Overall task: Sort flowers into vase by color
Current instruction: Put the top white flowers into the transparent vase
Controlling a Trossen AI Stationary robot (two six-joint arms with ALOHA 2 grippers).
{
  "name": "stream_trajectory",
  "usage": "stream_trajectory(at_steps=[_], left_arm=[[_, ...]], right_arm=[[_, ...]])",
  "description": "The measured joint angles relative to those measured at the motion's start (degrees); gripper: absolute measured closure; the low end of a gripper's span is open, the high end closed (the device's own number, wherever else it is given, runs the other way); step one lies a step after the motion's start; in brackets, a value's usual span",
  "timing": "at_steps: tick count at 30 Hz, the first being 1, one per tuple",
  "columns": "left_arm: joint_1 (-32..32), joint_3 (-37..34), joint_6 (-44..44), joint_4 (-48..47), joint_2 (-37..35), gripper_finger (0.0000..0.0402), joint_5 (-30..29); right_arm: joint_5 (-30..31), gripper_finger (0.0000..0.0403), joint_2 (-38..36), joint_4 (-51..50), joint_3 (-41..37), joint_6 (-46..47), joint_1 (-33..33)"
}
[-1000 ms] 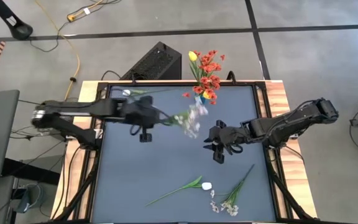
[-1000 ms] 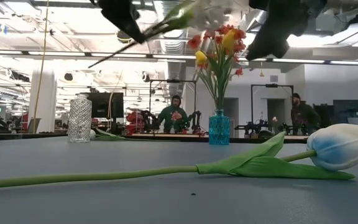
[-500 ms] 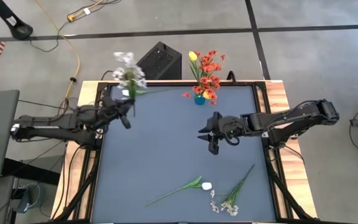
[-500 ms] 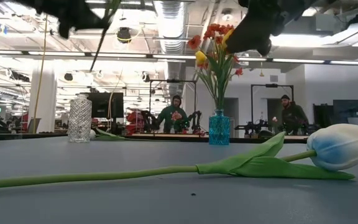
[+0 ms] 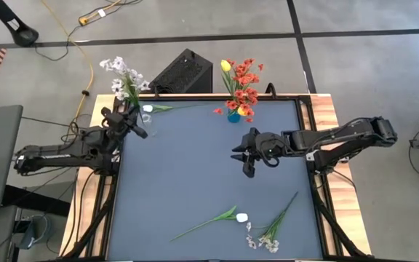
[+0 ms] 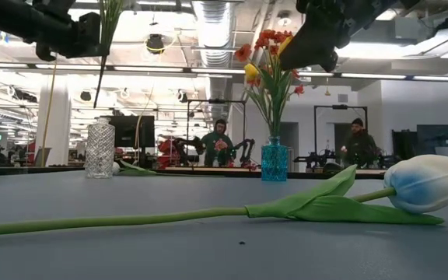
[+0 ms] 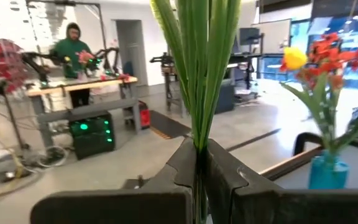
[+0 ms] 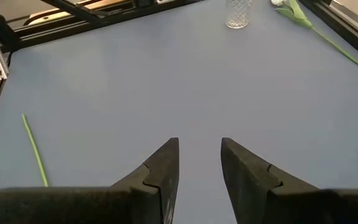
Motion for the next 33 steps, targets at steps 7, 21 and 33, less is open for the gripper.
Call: stream_trajectory(at_steps=[7, 21, 33], left_arm=[[5.84, 0.02, 1.24, -0.06, 0.02, 0.0402, 5.07], [16.99, 0.07, -1.82, -0.68, 2.51, 0.0401, 18.83], [22.29, 0.09, -3.55, -0.67, 8.48, 0.0401, 24.79]], right_arm=[[0.0, 0.0258, 0.02, 0.17, 0.0, 0.04, 0.03], [0.0, 0.0258, 0.02, 2.65, 0.0, 0.15, 0.05], [0.0, 0.0258, 0.04, 3.08, 0.0, 0.22, 0.31]])
